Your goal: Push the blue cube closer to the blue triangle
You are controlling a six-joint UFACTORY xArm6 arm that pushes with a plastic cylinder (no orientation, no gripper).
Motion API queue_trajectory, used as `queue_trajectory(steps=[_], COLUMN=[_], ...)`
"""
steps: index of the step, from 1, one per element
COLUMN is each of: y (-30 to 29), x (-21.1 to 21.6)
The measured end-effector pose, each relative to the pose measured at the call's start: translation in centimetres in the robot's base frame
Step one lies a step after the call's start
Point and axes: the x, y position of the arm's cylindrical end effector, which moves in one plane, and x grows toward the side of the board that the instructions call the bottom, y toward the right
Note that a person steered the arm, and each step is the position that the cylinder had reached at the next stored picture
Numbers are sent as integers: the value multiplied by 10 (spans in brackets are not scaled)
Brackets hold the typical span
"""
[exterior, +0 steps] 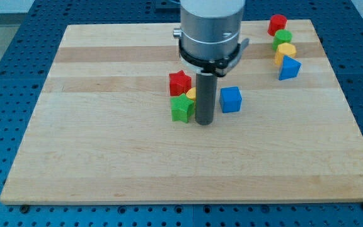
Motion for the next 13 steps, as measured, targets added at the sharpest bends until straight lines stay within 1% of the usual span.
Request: queue_trajectory(steps=[1,3,6,8,11,12,13], y=[-1,5,64,66,103,105,108], x=[-17,-25,-31,-56,-60,-73,-78])
